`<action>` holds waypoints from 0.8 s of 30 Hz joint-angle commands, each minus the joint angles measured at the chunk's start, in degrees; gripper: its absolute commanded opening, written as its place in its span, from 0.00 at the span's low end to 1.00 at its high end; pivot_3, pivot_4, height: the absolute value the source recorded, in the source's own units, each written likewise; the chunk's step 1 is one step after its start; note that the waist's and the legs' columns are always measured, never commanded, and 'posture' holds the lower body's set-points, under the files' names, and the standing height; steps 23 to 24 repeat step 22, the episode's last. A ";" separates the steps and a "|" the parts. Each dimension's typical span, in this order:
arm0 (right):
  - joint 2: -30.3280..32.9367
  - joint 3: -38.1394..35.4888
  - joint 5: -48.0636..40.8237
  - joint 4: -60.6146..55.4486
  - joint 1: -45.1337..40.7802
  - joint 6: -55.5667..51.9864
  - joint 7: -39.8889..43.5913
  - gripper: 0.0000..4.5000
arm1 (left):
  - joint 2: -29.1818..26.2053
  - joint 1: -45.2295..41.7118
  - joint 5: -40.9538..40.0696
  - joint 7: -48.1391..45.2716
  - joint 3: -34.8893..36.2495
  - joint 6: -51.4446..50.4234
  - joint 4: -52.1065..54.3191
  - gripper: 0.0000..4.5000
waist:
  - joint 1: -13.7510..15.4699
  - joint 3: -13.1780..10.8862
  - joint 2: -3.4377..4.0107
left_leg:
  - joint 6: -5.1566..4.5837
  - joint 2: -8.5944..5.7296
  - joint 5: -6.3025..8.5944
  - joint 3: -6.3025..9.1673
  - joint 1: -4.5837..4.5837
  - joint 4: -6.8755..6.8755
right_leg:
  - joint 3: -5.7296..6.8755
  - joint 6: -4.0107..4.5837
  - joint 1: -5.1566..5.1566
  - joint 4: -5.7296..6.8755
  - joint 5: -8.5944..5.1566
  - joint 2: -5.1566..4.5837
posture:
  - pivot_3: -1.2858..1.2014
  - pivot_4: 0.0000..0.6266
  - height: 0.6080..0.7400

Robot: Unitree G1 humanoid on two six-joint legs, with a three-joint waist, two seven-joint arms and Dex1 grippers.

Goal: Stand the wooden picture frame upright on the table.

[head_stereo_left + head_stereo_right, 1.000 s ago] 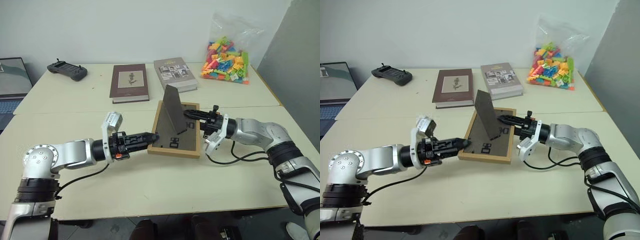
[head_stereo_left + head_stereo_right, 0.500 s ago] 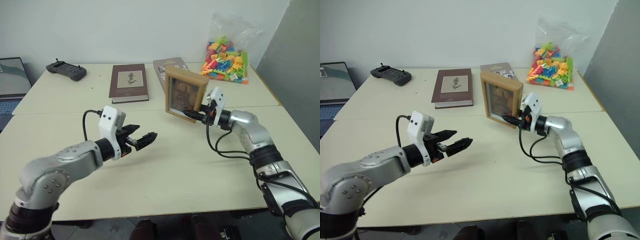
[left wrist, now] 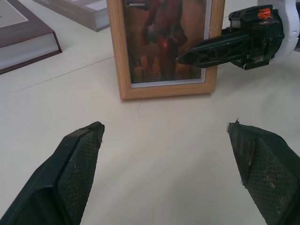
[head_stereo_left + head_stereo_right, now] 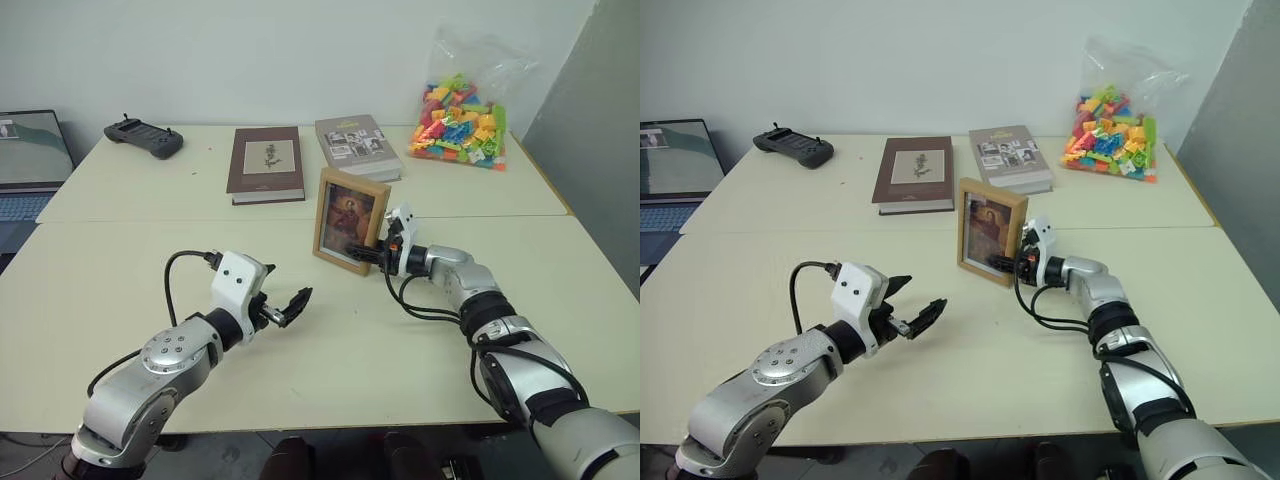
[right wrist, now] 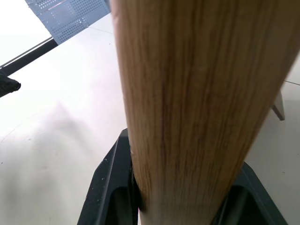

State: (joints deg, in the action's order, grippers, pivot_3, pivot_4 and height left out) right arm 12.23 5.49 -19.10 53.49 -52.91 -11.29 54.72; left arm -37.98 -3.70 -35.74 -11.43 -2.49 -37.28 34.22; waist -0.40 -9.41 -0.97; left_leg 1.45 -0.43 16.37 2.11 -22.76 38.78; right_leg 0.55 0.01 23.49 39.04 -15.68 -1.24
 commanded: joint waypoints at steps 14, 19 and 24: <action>10.20 -3.00 5.55 -21.39 13.62 0.53 -1.63 0.99 | -0.71 -7.36 4.00 -10.08 3.63 -0.54 -7.38 1.00 | 0.54 0.00 0.00 | 0.00 0.00 0.00 0.03 -0.01 0.01 | 0.05 -0.01 -0.04 -0.03 0.00 0.01 | 0.52 0.24 1.00; 21.08 -5.24 3.40 -45.26 22.25 -7.80 0.37 0.99 | -7.34 -12.37 4.96 -19.57 6.54 -0.01 -18.00 1.00 | 0.23 -0.03 0.06 | -0.02 0.01 0.01 0.06 0.00 0.01 | 0.08 -0.01 -0.04 0.01 -0.01 0.04 | 0.52 0.24 1.00; 24.14 -6.97 0.20 -54.95 24.49 -14.63 -0.39 0.99 | -9.58 -15.69 4.69 -24.62 7.39 0.53 -22.83 1.00 | 0.06 -0.06 0.10 | -0.03 0.05 0.02 0.10 0.02 -0.03 | 0.10 -0.01 -0.02 0.02 -0.02 0.11 | 0.52 0.24 1.00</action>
